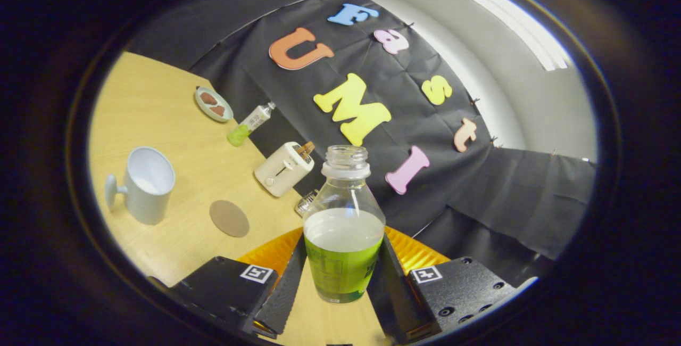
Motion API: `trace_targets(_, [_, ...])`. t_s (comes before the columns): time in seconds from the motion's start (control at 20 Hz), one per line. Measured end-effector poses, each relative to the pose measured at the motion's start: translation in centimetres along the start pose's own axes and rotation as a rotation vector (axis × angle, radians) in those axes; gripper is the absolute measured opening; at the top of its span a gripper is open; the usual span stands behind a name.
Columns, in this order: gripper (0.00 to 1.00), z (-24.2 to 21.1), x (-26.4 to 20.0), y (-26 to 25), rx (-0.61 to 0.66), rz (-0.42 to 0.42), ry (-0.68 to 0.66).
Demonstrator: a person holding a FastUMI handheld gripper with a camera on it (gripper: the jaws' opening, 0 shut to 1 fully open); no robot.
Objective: Take the bottle from table, then pour the juice into the cup, finally place the bottle on the coaster
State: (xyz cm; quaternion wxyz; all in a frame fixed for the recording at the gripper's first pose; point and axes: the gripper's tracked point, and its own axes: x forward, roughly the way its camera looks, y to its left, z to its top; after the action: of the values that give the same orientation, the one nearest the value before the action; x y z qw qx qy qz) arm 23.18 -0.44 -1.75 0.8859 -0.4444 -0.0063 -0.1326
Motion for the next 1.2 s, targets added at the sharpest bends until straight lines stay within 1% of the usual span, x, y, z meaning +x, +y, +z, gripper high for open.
trace_targets(0.3, [0.8,2.2,-0.3,1.6,-0.105,-0.018,-0.038])
trace_targets(0.65, [0.79,4.8,-1.5,2.7,-0.326,-0.072,-0.116])
trace_targets(1.2, [0.79,5.1,-0.8,4.6,-0.582,-0.095,-0.104])
